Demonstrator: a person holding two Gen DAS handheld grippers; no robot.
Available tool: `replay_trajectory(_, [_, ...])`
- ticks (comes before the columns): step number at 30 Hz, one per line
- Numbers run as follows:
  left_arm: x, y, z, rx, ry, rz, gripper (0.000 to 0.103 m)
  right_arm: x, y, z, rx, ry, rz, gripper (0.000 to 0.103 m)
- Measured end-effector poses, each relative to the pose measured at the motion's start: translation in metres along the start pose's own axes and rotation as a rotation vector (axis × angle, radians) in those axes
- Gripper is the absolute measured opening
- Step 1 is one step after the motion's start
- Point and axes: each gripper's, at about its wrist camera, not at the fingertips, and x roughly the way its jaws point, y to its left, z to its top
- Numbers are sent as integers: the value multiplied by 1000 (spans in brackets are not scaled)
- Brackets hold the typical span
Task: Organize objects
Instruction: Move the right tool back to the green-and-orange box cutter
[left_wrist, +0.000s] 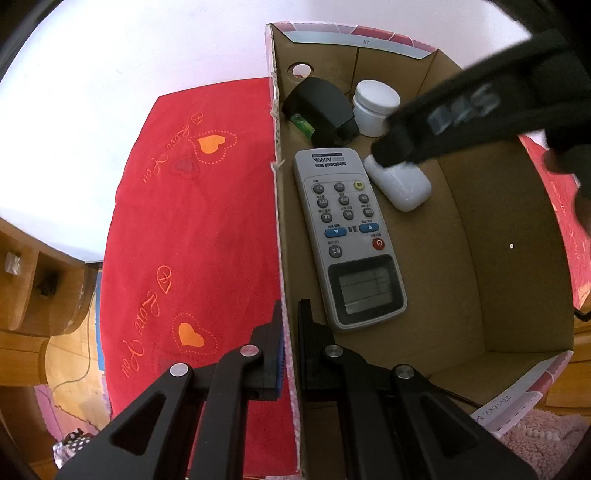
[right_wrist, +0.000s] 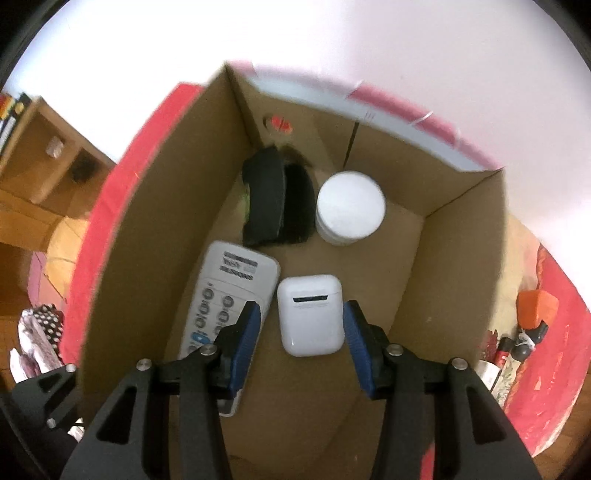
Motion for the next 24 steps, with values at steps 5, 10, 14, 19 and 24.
replay_trajectory(5, [0,3,1,-1,1,-4,5,-28,-28,-16,77,-65,85,47])
replay_trajectory(10, [-1,4,0,-1,1,-4,5,-55,-56,-13,123,-105,126,47])
replay_trajectory(14, [0,4,-3,-3,3,-5,5,-79,-63,-29,171,-147,211,48])
replay_trajectory(19, [1,3,-2,-4,10,-5,5,-92,-89,-46,206,-202,163,48])
replay_trajectory(24, [3,3,0,-3,12,-2,5,-65,-124,-60,205,-155,107,50])
